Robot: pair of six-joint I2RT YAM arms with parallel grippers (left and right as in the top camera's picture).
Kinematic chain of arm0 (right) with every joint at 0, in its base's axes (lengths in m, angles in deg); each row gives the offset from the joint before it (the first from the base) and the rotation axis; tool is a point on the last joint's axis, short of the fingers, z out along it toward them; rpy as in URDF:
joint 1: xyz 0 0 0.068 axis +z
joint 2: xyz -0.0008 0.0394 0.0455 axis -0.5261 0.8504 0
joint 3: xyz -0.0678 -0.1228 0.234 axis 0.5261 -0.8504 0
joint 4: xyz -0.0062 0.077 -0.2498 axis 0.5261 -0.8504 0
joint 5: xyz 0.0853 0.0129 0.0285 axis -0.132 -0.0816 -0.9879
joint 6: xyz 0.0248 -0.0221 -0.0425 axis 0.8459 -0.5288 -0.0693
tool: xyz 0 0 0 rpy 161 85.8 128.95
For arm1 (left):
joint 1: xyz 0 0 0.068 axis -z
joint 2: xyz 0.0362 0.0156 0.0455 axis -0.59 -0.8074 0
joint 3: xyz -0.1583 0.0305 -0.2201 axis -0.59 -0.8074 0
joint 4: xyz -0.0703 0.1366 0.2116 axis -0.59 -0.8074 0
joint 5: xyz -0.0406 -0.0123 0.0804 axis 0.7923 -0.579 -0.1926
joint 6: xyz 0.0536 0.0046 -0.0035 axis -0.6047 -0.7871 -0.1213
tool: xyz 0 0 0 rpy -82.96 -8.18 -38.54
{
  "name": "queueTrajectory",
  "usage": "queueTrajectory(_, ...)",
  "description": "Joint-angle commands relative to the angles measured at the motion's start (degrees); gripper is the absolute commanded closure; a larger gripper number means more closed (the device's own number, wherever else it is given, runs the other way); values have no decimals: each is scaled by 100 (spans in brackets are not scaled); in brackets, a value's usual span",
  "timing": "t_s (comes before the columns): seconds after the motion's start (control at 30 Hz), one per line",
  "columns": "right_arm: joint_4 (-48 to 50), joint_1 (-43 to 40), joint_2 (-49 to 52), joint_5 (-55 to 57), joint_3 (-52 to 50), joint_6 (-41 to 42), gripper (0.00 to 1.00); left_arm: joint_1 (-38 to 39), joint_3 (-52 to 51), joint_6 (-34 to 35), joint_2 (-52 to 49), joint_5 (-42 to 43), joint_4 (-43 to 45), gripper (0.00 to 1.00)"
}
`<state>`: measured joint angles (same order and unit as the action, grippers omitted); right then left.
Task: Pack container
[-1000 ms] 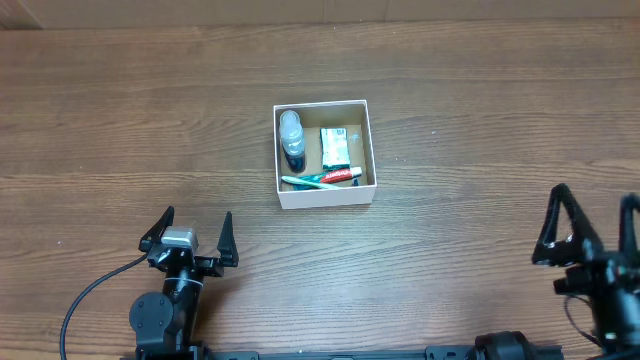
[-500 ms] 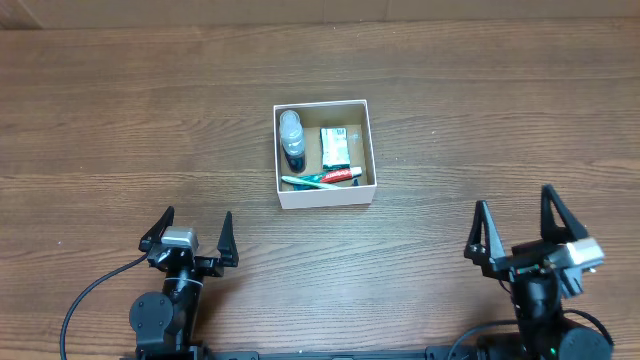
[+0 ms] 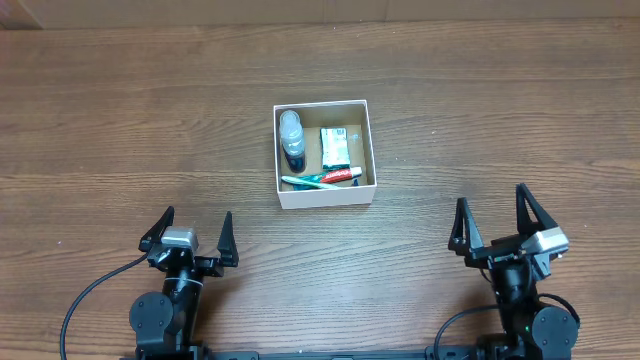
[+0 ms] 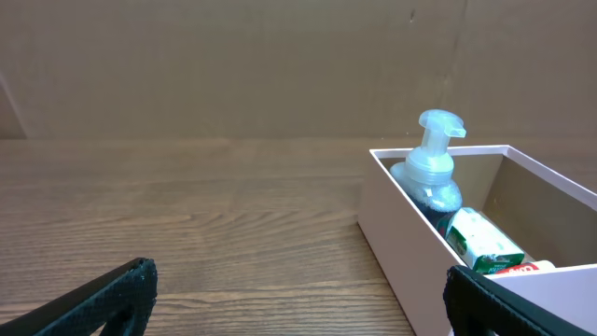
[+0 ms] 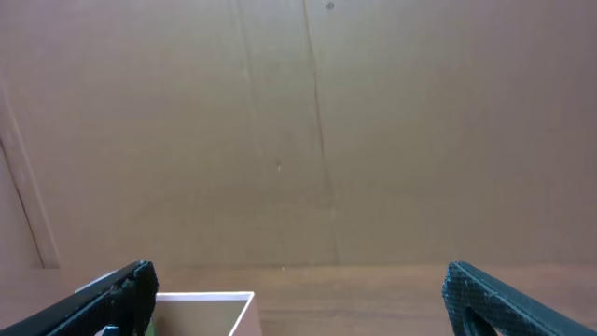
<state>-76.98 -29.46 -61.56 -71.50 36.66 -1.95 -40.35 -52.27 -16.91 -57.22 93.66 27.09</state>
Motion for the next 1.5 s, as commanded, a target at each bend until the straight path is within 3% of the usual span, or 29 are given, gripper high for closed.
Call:
queueTrajectory(0.0, 39, -7, -66, 50, -286, -20, 0, -39, -20, -127, 52, 48, 4, 0)
queueTrajectory(0.37, -1423, -7, -68, 282, -289, -37, 0, -39, -20, -127, 52, 48, 4, 0)
queueTrajectory(1.47, -1445, -11, -68, 496, -289, -37, 0, -39, -20, -127, 52, 48, 4, 0)
